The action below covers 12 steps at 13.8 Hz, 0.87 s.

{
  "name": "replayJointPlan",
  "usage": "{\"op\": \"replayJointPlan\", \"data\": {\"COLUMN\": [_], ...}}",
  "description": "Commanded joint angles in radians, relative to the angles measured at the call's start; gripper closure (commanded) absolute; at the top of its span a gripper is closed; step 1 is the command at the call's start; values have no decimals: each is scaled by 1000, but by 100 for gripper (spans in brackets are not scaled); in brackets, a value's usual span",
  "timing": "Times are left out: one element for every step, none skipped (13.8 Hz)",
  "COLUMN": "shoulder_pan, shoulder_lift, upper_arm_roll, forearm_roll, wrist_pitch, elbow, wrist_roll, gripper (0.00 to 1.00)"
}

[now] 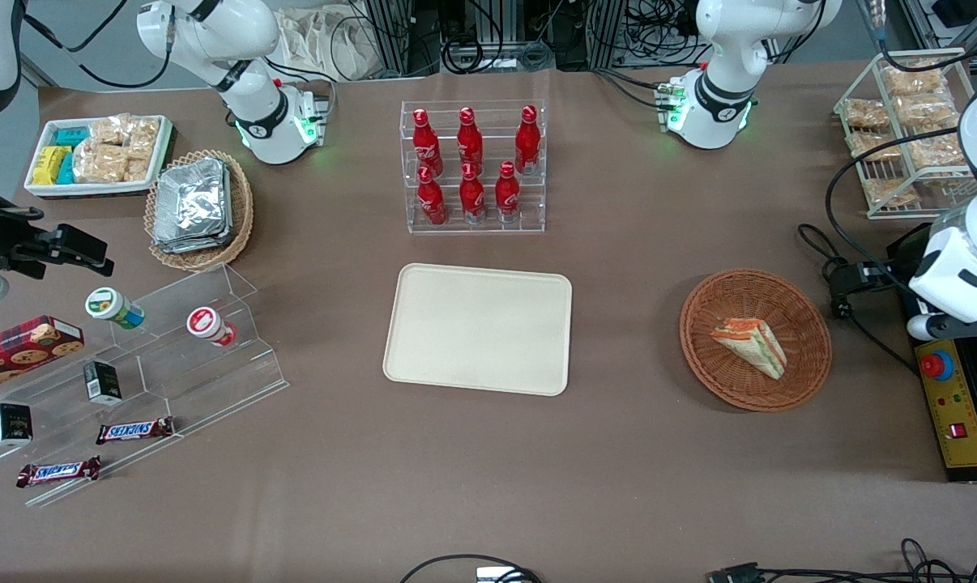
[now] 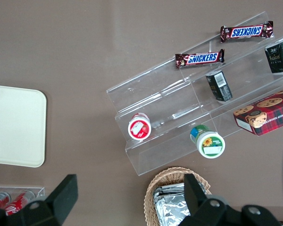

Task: Place sandwich from basket to tray
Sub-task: 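Move the left gripper over the sandwich in the wicker basket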

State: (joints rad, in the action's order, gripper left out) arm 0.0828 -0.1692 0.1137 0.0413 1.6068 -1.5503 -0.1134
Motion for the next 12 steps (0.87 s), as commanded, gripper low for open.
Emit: {"op": "replayJointPlan", "data": {"shoulder_pan": [-8,-8,-8,-8,-9,-24,-34,-38,-55,-63,-64,-64], "shoulder_lift": [-10,-12,-13,-16,-21,-30,-32,-33,-38,-49,-71,-94], "upper_arm_roll": [1,1,1,1,4,6,6,7,7,7,7,7], "forearm_roll": [8,11,11,11,11,12,12,12,14,14,14,17], "wrist_pitch": [-30,-30,-30,-30,-30,-30,-16,-12,-13,-13,-11,-4], "elbow": [33,35,36,33,24,9,-14,-25,-31,-36,-37,-37], "wrist_roll": [-23,-22,-20,-20,-20,-32,-90,-185,-297,-399,-479,-543], "gripper": [0,0,0,0,0,0,0,0,0,0,0,0]}}
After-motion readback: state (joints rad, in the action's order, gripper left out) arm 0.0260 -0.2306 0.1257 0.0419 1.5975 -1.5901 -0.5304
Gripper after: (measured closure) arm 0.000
